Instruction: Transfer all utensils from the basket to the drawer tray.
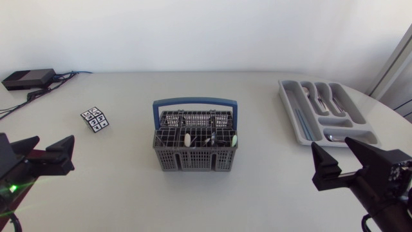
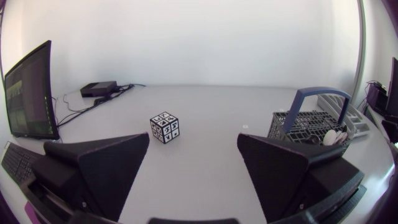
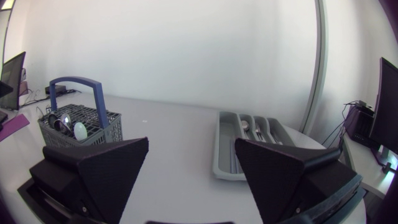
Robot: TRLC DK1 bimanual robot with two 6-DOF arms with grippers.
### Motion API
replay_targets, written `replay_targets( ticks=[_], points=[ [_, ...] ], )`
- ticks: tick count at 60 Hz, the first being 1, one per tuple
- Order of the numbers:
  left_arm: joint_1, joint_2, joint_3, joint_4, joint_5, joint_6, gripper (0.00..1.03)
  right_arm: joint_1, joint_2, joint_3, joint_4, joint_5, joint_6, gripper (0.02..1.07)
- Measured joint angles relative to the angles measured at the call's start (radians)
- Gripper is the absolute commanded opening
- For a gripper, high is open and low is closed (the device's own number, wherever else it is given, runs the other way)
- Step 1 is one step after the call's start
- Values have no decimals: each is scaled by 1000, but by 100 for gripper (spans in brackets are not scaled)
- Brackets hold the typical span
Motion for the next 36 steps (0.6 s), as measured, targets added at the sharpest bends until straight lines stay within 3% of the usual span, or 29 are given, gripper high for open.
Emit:
replay_targets(
  ticks=[8, 11, 20, 31, 36],
  points=[
    [-85, 189, 147, -85, -85, 82, 92, 60, 135, 71, 4, 43, 0, 102],
    [-150, 256, 193, -92, -135, 132, 91, 93, 192, 104, 4, 66, 0, 102],
    [-335, 383, 273, -159, -152, 206, 92, 151, 349, 209, -31, 94, 26, 102],
    [-409, 495, 329, -166, -154, 311, 92, 211, 518, 375, -179, 97, 73, 102],
    [-431, 539, 341, -164, -115, 391, 92, 246, 576, 446, -263, 96, 79, 102]
  ],
)
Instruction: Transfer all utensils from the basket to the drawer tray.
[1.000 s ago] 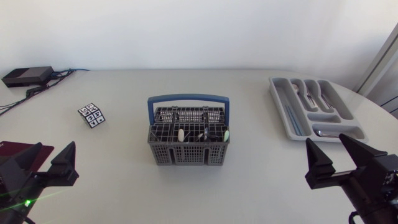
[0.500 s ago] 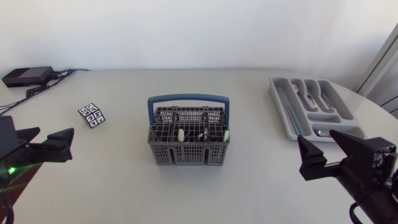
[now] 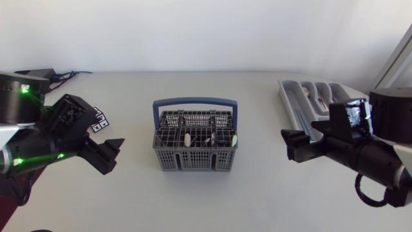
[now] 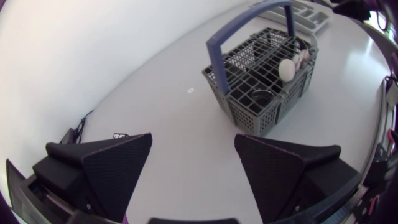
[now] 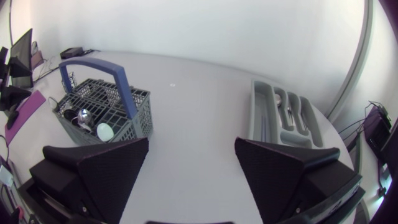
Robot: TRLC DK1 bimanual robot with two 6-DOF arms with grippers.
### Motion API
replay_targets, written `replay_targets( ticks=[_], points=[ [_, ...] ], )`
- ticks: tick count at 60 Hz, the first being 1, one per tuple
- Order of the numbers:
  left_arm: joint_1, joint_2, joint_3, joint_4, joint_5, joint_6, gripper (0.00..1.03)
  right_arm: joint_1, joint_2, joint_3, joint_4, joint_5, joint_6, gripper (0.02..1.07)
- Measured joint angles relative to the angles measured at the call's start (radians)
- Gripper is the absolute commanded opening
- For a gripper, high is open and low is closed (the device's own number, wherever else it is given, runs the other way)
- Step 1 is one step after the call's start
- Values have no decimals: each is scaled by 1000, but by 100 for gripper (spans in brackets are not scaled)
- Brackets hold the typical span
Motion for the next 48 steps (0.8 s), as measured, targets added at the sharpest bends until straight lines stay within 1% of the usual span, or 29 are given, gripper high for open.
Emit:
replay_targets(
  ticks=[8, 14, 20, 24, 32, 35, 38, 43, 48],
  points=[
    [-23, 42, 7, 7, 69, 101, 92, 16, 61, 67, -81, -51, -16, 102],
    [-31, 95, 28, 24, 89, 186, 92, 16, 77, 86, -129, -135, -23, 102],
    [-31, 147, 51, 59, 139, 275, 92, 28, 87, 95, -164, -203, -24, 102],
    [-31, 179, 65, 90, 164, 342, 92, 54, 91, 96, -167, -211, -32, 102],
    [-43, 202, 76, 97, 192, 473, 91, 112, 92, 103, -186, -214, -89, 102],
    [-55, 202, 76, 97, 197, 524, 83, 133, 93, 109, -207, -213, -133, 102],
    [-68, 202, 76, 97, 201, 581, 80, 152, 93, 115, -220, -216, -188, 102],
    [-85, 203, 77, 95, 203, 666, 80, 167, 93, 116, -212, -221, -280, 102],
    [-100, 213, 95, 72, 213, 737, 80, 177, 99, 116, -204, -227, -334, 102]
  ],
)
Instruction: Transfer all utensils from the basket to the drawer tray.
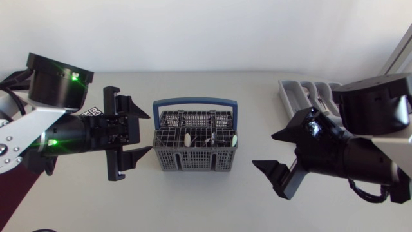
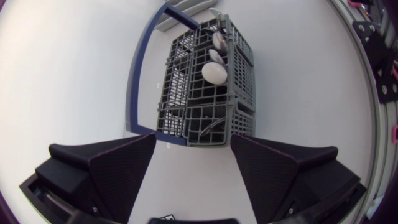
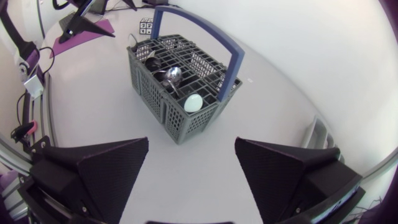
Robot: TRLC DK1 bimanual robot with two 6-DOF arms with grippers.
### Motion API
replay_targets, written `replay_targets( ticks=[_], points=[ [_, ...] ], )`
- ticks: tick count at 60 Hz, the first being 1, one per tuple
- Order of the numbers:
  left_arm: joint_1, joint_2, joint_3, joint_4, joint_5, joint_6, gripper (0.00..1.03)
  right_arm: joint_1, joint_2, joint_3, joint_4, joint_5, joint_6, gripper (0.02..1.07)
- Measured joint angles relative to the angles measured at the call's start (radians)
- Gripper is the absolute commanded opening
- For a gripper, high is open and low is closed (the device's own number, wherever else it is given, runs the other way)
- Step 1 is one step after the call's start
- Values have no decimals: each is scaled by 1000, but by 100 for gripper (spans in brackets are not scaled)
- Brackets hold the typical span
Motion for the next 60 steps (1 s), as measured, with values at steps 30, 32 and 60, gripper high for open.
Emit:
replay_targets(
  ticks=[30, 32, 60],
  points=[
    [6, 163, 145, -126, 6, 406, 68, 22, 132, 0, 26, -35, -61, 102],
    [6, 170, 148, -126, 7, 420, 68, 22, 140, 0, 26, -39, -65, 102],
    [5, 266, 247, -239, 47, 523, 50, 88, 243, 90, 26, -49, -79, 102]
  ],
)
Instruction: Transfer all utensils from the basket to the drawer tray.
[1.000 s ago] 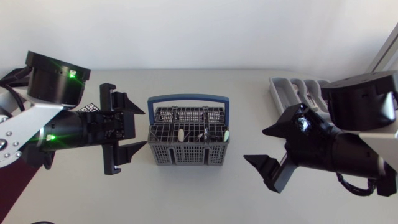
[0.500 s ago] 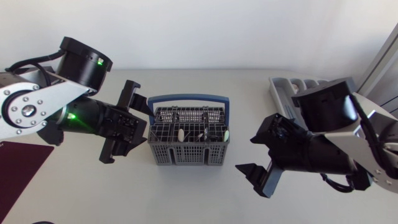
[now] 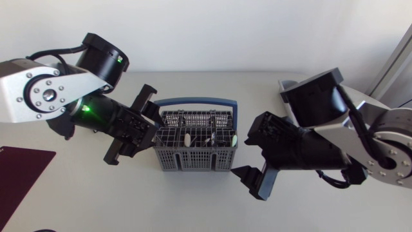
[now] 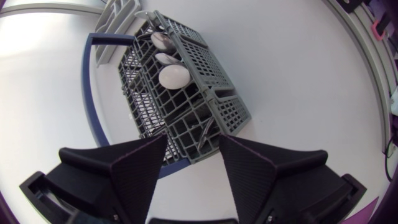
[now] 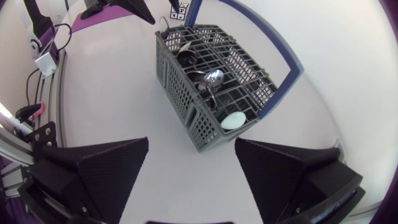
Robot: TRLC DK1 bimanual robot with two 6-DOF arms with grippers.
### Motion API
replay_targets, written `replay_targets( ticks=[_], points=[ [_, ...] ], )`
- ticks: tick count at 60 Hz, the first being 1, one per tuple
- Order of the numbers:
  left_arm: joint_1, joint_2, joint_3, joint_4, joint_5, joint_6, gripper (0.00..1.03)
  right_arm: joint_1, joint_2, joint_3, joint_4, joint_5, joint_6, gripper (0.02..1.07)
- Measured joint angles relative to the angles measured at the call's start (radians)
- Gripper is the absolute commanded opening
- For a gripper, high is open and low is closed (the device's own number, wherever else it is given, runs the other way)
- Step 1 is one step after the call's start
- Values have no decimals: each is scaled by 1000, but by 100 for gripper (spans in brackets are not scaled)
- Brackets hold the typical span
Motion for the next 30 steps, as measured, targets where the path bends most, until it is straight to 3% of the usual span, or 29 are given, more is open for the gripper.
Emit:
replay_targets(
  ticks=[13, 18, 26, 30],
  points=[
    [0, 43, 2, -18, 5, 35, 27, 6, 40, 6, 19, 0, 0, 102],
    [0, 59, 9, -20, 8, 37, 24, 8, 48, 8, 21, 0, -1, 102],
    [-1, 73, 16, -22, 11, 51, 4, 8, 53, 8, 27, 0, -1, 102],
    [-1, 77, 20, -24, 11, 52, 4, 8, 53, 8, 27, 0, -1, 102]
  ],
)
